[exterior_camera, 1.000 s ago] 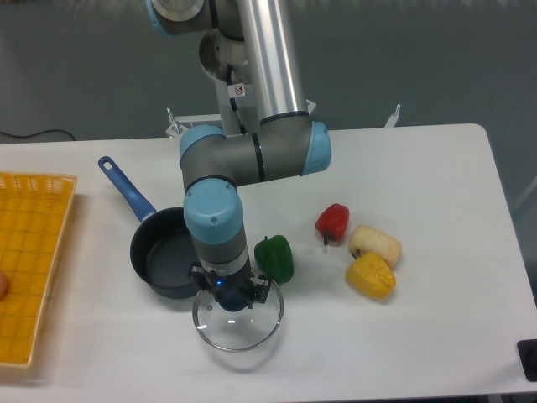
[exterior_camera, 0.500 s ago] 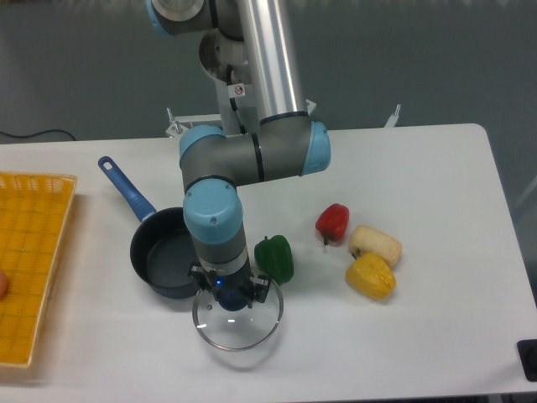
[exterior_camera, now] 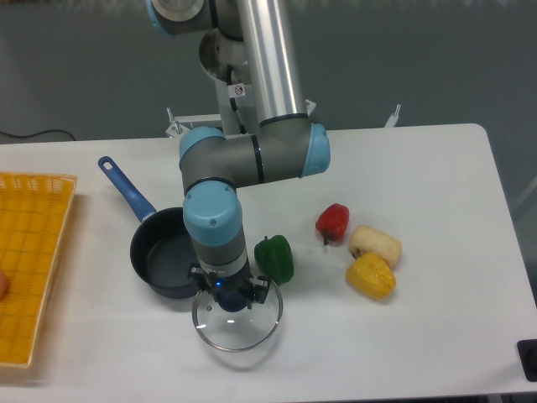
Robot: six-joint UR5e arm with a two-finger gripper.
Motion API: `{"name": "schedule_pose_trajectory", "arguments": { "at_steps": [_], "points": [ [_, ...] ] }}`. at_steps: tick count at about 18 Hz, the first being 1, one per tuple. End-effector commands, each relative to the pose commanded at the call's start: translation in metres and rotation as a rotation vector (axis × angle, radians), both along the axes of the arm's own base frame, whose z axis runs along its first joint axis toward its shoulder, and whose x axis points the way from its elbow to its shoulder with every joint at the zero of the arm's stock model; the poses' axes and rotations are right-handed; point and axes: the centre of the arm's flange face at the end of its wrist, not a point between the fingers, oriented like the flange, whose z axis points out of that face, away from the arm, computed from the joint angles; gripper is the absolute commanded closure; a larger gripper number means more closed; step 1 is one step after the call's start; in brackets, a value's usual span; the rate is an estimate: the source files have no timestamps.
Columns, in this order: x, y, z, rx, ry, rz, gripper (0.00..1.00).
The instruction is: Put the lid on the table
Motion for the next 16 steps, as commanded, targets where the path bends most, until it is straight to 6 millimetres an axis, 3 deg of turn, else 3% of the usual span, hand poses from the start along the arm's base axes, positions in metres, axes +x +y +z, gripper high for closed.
{"name": "schedule_pose_trajectory", "arguments": {
  "at_steps": [16],
  "points": [
    [0.002,0.003,-0.030,-0.044,-0.019,-0.005,0.46]
  ]
}}
